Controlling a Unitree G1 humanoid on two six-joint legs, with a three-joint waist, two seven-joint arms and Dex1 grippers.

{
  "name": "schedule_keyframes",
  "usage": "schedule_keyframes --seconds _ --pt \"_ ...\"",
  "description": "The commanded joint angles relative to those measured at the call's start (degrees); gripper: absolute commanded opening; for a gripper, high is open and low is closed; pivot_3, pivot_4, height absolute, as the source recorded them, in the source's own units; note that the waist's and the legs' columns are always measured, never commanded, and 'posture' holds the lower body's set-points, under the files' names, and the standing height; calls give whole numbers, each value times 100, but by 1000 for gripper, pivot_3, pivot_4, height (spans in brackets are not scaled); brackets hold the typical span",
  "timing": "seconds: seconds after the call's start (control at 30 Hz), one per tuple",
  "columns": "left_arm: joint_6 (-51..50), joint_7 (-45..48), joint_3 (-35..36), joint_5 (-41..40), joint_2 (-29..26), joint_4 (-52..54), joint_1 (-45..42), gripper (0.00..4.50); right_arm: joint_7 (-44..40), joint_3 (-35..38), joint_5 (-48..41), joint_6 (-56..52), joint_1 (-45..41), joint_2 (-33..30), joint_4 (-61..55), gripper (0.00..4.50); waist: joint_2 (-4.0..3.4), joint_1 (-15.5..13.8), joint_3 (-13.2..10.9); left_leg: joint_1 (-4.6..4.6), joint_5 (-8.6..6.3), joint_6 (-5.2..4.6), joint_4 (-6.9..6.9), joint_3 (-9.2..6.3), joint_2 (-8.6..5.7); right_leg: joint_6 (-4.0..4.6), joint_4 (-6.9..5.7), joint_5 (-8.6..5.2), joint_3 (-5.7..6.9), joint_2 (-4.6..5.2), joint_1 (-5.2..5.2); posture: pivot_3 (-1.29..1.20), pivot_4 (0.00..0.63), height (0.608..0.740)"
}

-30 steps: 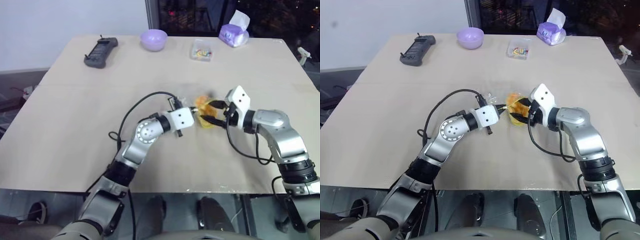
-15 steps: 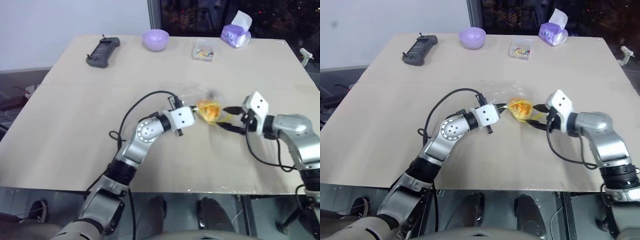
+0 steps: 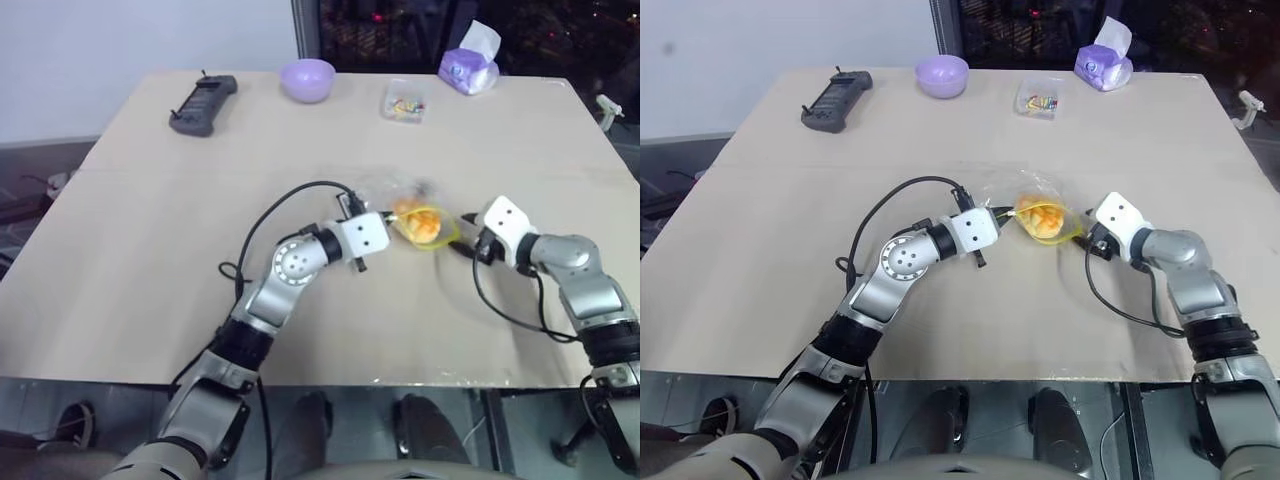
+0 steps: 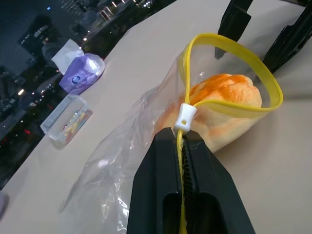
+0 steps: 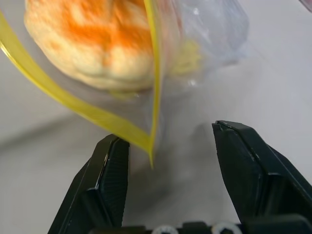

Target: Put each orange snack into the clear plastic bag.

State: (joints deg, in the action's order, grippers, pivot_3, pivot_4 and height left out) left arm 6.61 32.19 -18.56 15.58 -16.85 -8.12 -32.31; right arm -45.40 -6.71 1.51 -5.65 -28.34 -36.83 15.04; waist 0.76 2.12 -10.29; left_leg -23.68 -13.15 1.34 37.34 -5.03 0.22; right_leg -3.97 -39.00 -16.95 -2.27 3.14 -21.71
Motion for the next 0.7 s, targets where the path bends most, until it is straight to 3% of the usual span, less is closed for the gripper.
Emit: schedule_keyframes --seconds 0.03,0.07,0.13,0.2,0.27,0.5,0.7 --pt "58 -83 46 -33 26 118 -44 0 120 15 94 270 -162 70 180 2964 0 0 0 1 0 0 0 1 0 0 0 0 0 0 0 0 150 736" --pt "55 -89 48 -33 23 120 -43 0 136 15 126 331 -179 74 229 2425 0 0 0 1 0 0 0 0 0 0 -1 0 0 0 0 0 150 736" --pt "52 -98 56 -33 15 122 -39 0 122 36 121 402 -200 90 288 1808 0 1 0 2 0 0 -1 -1 0 0 -2 0 1 0 0 0 150 736" --pt "50 -106 63 -34 11 121 -36 0 94 44 118 439 -211 94 320 737 0 -1 0 1 0 0 0 -1 0 0 -2 0 1 0 0 0 150 736" --pt "48 -117 71 -37 8 111 -39 0 63 40 131 477 -220 82 341 43 0 1 0 0 0 0 -1 0 0 0 -1 0 1 0 0 0 150 736" --pt "49 -336 197 39 -41 -108 -224 0 331 243 179 538 -517 10 368 43 -1 10 0 1 0 0 0 0 0 0 -2 0 0 0 0 0 150 736" --pt "362 -1295 725 12 25 -1142 -1648 0 1059 714 199 779 -1734 -139 567 43 -6 5 -9 -5 0 0 6 -1 -4 -1 -23 1 0 0 -15 0 150 736"
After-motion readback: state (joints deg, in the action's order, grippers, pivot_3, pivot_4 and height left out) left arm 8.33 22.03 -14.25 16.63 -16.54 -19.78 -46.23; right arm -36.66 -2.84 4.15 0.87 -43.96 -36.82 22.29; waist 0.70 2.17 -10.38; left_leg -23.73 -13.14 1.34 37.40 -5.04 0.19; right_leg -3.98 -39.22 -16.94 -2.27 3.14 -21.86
